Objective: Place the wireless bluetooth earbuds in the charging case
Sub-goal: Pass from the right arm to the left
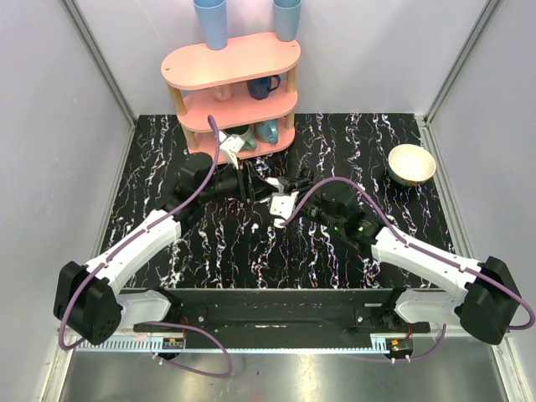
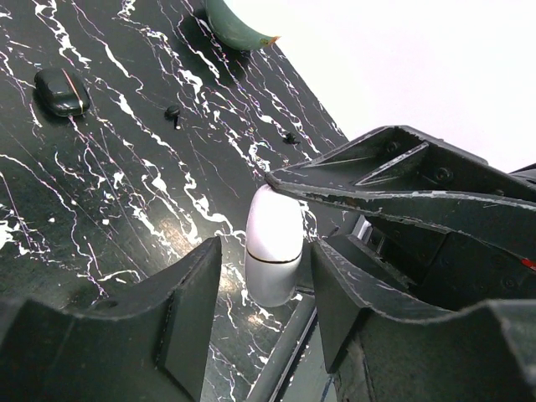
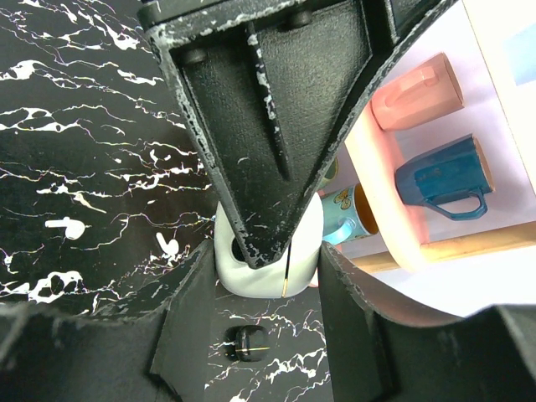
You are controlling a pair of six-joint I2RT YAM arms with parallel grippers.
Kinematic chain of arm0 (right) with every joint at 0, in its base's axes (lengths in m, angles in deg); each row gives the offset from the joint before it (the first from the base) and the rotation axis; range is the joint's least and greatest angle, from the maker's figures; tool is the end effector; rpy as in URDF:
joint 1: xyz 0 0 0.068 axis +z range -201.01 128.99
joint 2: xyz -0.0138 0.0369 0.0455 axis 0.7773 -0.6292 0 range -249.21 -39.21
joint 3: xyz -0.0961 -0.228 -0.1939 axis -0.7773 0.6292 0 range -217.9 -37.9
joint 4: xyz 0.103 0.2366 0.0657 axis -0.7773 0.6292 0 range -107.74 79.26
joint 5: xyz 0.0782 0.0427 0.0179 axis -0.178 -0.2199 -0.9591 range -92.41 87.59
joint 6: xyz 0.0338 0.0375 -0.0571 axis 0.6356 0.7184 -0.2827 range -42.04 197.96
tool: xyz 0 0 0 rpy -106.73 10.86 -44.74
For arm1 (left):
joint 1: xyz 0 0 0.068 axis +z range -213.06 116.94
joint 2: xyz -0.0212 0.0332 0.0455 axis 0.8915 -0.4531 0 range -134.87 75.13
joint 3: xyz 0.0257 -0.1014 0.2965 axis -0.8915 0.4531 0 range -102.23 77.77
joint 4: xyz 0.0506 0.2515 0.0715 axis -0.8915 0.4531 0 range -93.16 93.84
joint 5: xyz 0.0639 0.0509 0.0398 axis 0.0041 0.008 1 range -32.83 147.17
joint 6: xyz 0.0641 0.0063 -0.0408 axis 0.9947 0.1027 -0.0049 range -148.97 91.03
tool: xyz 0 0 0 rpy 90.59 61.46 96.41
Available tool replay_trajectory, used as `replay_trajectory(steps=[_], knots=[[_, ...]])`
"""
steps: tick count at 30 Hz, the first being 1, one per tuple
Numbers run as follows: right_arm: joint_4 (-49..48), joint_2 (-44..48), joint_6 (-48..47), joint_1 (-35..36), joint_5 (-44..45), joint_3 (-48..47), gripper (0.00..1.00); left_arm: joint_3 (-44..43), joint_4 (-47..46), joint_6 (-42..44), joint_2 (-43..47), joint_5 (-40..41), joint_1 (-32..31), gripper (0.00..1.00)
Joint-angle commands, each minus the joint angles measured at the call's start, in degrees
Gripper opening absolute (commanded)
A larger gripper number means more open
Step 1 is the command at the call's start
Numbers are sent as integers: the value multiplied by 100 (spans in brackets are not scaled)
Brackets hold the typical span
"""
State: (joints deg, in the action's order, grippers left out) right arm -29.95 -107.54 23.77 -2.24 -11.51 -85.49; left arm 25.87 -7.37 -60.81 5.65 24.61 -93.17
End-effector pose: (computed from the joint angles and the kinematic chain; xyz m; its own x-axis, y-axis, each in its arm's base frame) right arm 0.1887 0.2310 0.3456 0.6286 -0.4977 -0.5976 -0.5741 0.2214 -0.7883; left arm 0.2369 -0.1775 0.3528 -0.6318 -0.1476 -0.7609 0.6385 0.4575 -0.6189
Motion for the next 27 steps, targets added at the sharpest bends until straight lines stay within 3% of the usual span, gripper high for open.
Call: replay_trajectory(steps=[1, 19, 27], knots=[[-291, 75, 58, 62, -13, -13, 0, 13, -423, -33, 153, 56, -30, 50], [-353, 75, 111, 62, 5, -13, 0, 49, -405, -51, 144, 83, -30, 52], [-344, 66, 137, 62, -21, -4, 0, -31, -414, -60, 57, 65, -30, 39]])
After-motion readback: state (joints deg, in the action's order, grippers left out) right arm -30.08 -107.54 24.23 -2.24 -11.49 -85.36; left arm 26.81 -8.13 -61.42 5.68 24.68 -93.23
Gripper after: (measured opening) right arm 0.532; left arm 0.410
